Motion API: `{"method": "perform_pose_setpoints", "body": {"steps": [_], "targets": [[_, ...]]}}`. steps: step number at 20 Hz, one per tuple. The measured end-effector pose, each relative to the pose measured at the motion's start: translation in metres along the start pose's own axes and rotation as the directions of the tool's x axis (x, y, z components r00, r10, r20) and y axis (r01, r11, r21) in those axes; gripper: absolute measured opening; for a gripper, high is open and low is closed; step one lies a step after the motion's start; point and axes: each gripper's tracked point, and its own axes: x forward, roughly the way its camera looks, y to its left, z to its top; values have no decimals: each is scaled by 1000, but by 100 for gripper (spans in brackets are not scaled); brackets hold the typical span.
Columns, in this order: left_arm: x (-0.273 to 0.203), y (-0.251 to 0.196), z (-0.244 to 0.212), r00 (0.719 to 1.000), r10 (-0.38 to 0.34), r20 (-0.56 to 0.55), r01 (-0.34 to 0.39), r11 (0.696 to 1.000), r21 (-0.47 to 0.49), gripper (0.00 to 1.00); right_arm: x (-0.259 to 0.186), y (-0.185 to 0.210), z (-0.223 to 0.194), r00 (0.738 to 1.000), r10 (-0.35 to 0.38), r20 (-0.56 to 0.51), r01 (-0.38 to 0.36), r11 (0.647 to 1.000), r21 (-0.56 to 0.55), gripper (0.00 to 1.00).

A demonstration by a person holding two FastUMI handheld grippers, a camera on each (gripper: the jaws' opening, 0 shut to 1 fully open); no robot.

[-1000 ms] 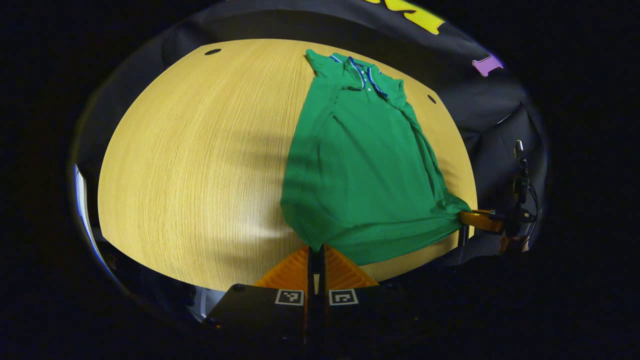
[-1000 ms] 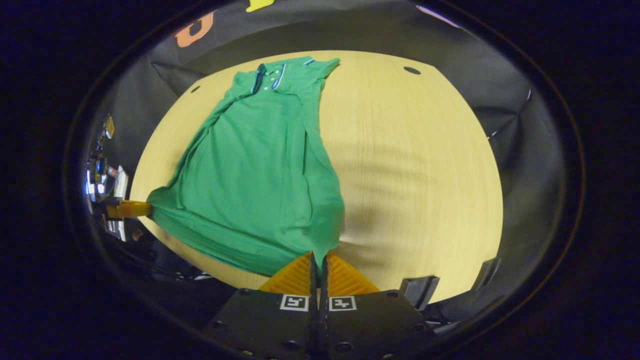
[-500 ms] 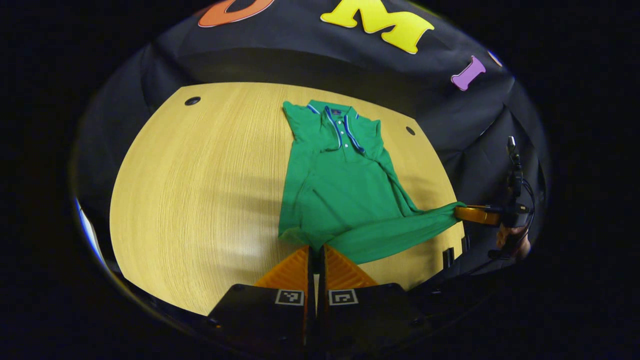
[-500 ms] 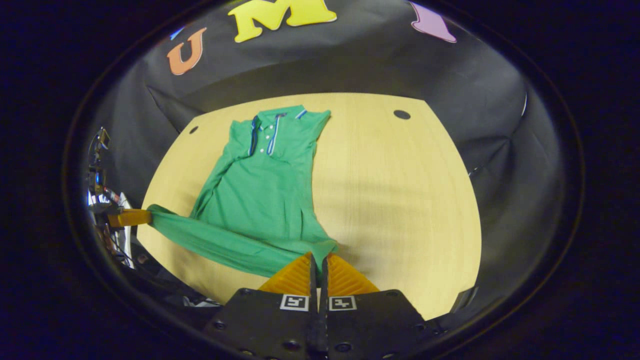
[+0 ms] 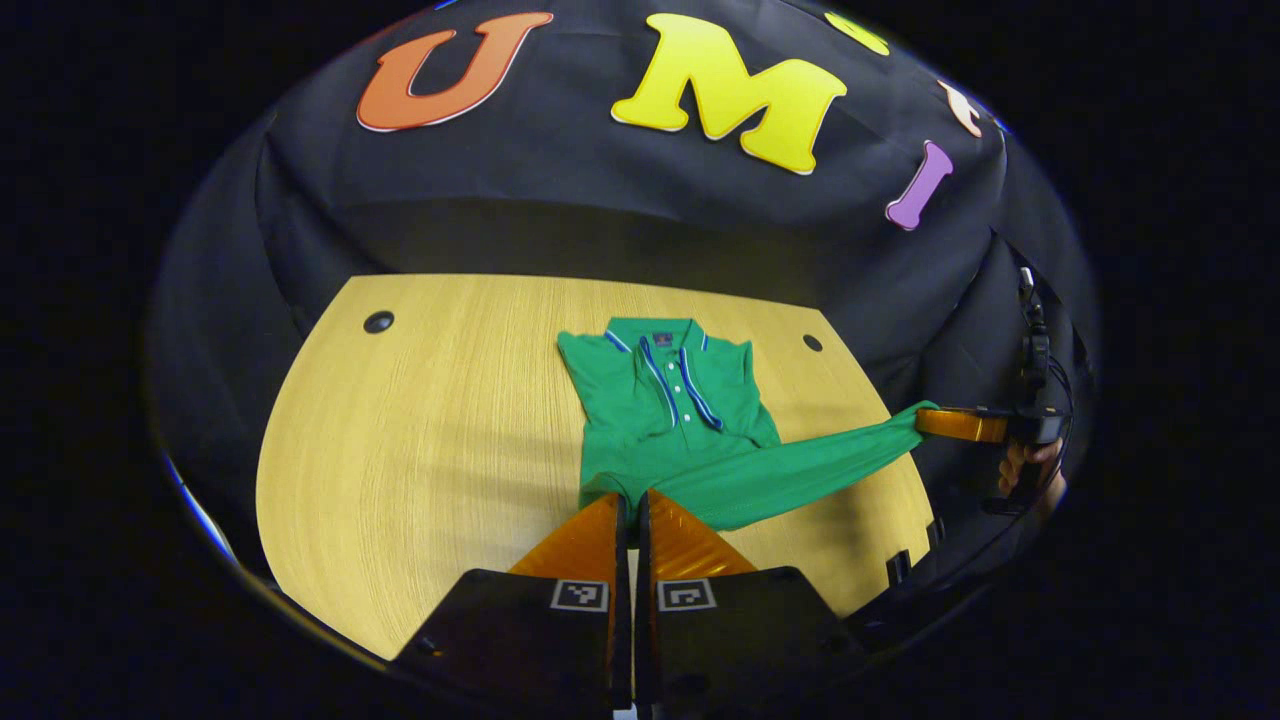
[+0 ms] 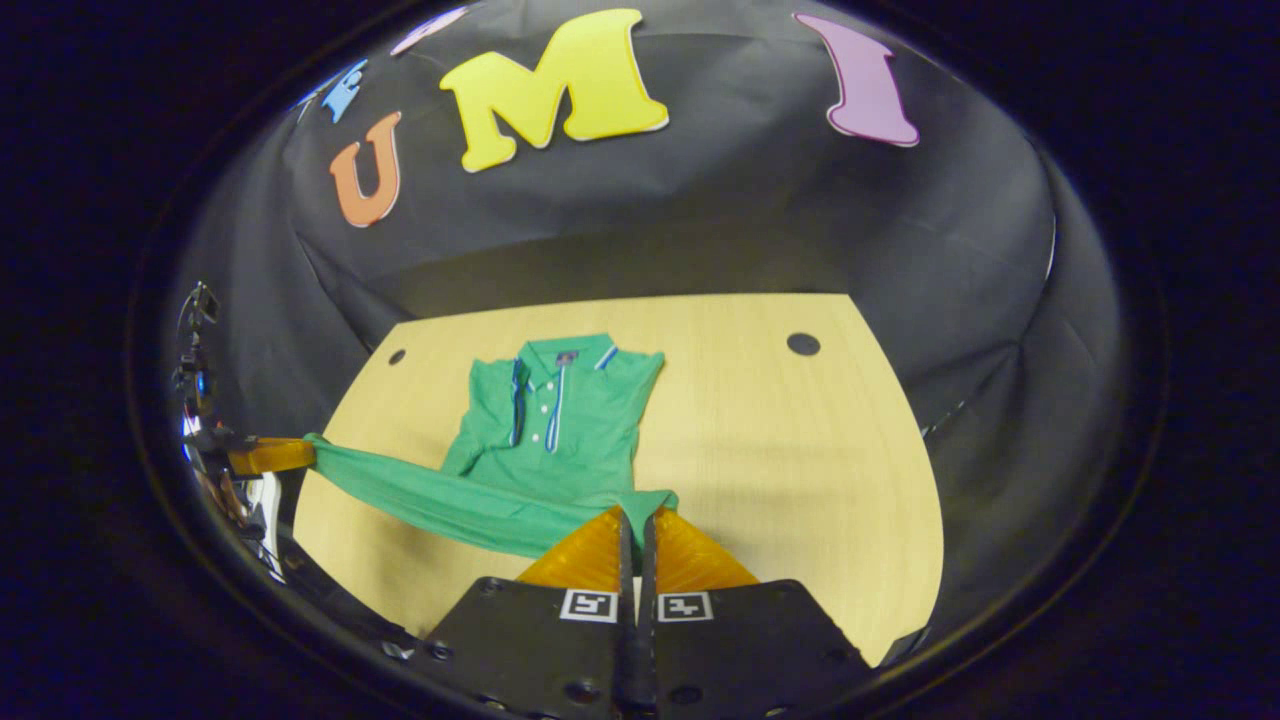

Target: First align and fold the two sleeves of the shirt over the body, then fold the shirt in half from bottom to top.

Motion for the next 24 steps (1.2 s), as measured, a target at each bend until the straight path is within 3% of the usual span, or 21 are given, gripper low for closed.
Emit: {"method": "perform_pose_setpoints", "body": {"steps": [6, 13, 17, 24], "targets": [[50, 23, 83, 984, 39, 175, -42, 999, 12, 4, 52, 14, 71, 994, 6, 106, -1, 999, -42, 0], [129, 52, 127, 966, 84, 244, -93, 995, 27, 4, 144, 16, 152, 982, -1, 186, 10, 999, -51, 0], [181, 74, 130, 955, 126, 268, -130, 991, -1, 4, 203, 18, 155, 985, 9, 173, 4, 997, -78, 0], [257, 98, 109, 956, 195, 219, -193, 981, -30, 10, 279, 12, 116, 991, -15, 131, 25, 997, -76, 1]]}}
